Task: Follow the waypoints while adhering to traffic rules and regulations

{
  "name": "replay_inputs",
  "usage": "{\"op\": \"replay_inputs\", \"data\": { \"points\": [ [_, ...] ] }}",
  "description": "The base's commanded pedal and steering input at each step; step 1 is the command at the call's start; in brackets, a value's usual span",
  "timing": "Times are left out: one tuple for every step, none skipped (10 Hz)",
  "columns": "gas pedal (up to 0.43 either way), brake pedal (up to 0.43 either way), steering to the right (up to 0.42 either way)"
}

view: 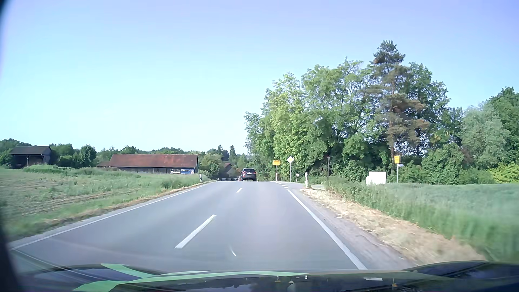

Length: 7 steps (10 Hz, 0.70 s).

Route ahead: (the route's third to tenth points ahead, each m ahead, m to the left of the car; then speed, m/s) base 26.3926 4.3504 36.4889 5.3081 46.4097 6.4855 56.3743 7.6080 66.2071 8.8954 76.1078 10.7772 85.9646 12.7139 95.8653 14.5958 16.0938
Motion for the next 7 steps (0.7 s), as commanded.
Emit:
{"op": "replay_inputs", "data": {
  "points": [
    [0.000, 0.000, -0.023],
    [0.000, 0.000, -0.024],
    [0.000, 0.000, -0.022],
    [0.000, 0.000, -0.018],
    [0.000, 0.000, -0.014],
    [0.000, 0.037, -0.014],
    [0.000, 0.091, -0.014]
  ]
}}
